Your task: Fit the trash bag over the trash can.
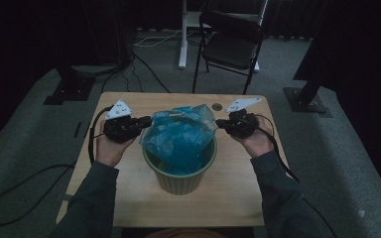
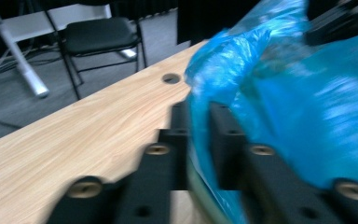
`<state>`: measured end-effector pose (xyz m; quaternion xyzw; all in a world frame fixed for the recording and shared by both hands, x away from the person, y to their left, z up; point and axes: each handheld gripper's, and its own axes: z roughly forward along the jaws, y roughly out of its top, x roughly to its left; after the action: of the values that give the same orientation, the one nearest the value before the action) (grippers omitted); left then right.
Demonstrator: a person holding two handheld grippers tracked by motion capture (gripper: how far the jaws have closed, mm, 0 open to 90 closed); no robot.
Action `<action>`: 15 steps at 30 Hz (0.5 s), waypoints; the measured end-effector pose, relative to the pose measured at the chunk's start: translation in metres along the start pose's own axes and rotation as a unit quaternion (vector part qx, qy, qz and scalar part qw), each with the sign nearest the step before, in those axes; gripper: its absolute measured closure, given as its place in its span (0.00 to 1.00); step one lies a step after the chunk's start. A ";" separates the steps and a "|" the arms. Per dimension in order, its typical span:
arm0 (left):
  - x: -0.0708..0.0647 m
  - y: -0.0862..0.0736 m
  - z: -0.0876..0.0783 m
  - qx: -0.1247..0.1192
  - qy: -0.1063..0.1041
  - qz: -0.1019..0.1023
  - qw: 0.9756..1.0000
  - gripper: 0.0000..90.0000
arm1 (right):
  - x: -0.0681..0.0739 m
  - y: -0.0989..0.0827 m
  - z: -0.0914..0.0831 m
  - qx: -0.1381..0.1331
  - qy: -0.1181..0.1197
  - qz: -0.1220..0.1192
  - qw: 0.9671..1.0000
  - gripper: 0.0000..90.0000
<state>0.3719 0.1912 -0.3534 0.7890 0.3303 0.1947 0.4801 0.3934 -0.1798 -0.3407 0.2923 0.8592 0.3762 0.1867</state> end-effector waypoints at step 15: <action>0.009 -0.011 -0.007 0.002 0.027 -0.023 0.999 1.00 | -0.004 -0.009 -0.009 -0.030 0.023 -0.014 0.999 0.83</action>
<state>0.3704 0.2056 -0.3598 0.7767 0.3617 0.2041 0.4737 0.3879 -0.1919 -0.3410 0.2657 0.8556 0.4057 0.1812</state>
